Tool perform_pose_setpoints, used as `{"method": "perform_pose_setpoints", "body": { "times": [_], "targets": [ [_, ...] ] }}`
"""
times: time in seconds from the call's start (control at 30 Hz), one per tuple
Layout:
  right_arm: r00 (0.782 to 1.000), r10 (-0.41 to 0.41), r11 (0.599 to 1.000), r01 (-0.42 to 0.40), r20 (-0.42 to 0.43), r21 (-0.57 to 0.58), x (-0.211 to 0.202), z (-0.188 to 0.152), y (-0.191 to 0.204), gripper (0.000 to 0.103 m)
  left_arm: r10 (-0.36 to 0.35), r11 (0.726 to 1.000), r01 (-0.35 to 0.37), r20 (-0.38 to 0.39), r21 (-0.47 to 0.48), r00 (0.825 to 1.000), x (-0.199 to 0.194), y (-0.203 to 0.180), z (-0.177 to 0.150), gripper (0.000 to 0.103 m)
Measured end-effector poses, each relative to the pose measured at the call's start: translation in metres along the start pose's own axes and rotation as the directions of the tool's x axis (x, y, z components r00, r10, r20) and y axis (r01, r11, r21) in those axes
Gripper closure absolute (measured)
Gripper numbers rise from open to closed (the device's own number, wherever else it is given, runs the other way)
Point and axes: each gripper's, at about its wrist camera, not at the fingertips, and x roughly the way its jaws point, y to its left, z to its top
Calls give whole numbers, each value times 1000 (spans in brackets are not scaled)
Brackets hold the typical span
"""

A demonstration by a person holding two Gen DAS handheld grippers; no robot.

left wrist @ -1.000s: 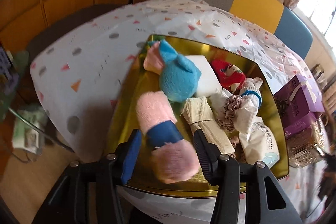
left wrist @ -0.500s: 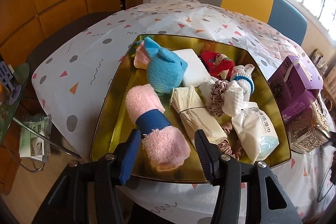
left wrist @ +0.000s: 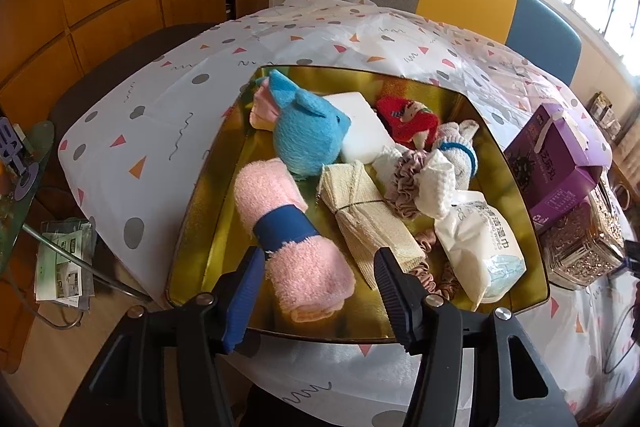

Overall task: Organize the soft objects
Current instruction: 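Carry the blue tissue pack into the gold tray and open the right gripper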

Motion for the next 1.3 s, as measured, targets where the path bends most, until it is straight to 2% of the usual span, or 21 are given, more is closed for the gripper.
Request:
{"method": "perform_pose_setpoints", "body": {
  "times": [0.13,0.27,0.33,0.47,0.63,0.67,0.7,0.77,0.83,1.07,1.3],
  "targets": [
    [995,97,987,-100,24,128,-4,4,-20,65,-12,1000,12,-13,7,1000,1,-5,-2,45],
    [991,131,960,-136,36,245,-3,5,-40,65,-17,1000,17,-14,18,1000,0,-8,-3,45],
    [991,128,954,-135,42,267,-3,5,-44,65,-18,1000,19,-15,17,1000,0,-9,-3,45],
    [992,126,956,-129,29,264,-6,5,-41,65,-19,1000,20,-10,23,1000,-1,-11,-2,44],
    [997,77,974,-77,11,213,-11,1,-35,64,-8,999,8,-14,32,1000,0,-13,-2,43],
    [998,57,978,-57,8,198,-12,1,-34,59,-5,999,6,-14,33,1000,0,-12,-2,42],
    [999,47,981,-46,3,187,-11,0,-33,49,-2,999,2,-15,34,1000,0,-12,-2,42],
    [999,24,986,-17,-39,164,-5,-3,-31,45,3,999,-2,-16,34,1000,1,-12,-2,41],
    [997,-37,991,46,-71,125,1,-5,-28,50,1,999,-1,-9,33,1000,0,-11,-2,41],
    [999,-38,999,39,-28,7,-4,-7,-2,52,7,999,-7,14,35,1000,-4,-9,-2,41],
    [997,-70,997,71,-22,30,1,-7,-7,52,6,999,-8,44,50,999,-9,-9,-2,41]
  ]
}}
